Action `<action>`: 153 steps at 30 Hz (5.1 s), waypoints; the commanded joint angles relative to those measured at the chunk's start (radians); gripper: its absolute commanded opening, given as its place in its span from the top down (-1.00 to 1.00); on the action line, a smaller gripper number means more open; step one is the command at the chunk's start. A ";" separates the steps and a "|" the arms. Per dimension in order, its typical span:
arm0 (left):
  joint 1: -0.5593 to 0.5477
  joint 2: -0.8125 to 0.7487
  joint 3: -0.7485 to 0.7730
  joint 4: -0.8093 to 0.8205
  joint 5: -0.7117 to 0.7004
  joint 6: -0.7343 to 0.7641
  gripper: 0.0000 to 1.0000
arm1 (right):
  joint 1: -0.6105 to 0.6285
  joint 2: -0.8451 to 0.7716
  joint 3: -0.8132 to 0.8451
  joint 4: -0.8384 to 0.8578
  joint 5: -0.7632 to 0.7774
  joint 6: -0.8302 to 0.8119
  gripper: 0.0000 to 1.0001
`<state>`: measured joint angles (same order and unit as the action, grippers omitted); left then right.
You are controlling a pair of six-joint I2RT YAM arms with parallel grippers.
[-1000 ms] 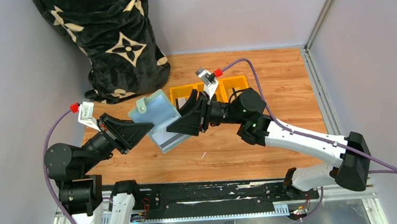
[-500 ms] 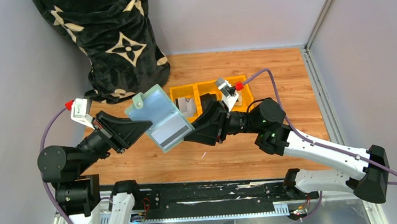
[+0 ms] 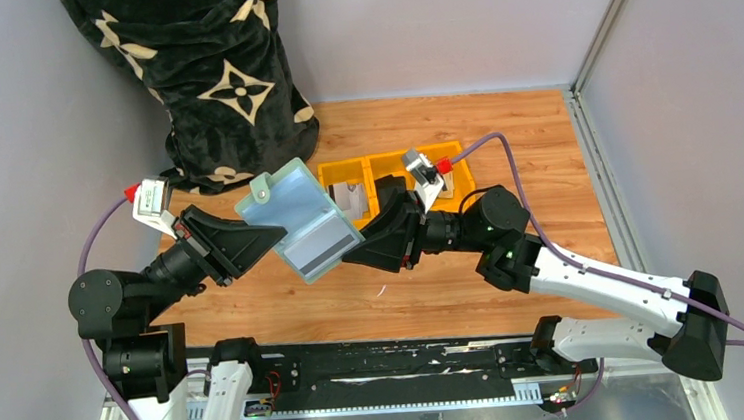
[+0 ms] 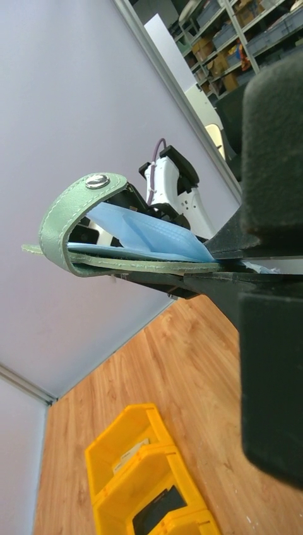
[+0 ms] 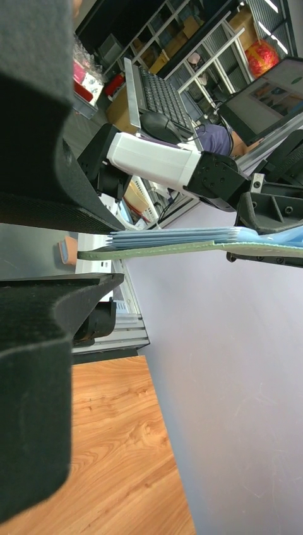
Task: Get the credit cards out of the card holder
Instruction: Remove the credit card from the card holder.
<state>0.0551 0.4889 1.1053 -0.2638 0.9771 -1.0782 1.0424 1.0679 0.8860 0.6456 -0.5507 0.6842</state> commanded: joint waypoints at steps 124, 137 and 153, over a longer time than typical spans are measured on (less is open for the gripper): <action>-0.001 0.061 0.136 0.036 0.091 -0.086 1.00 | 0.030 0.026 -0.088 0.381 0.005 0.011 0.46; -0.001 0.060 0.139 0.039 0.093 -0.095 1.00 | 0.030 0.041 -0.065 0.363 0.027 -0.001 0.56; -0.001 0.059 0.100 0.058 0.092 -0.102 1.00 | 0.030 0.061 -0.017 0.337 0.086 -0.027 0.70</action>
<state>0.0551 0.5426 1.2171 -0.2211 1.0504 -1.1606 1.0603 1.1255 0.8257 0.9638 -0.4965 0.6865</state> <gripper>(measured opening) 0.041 0.168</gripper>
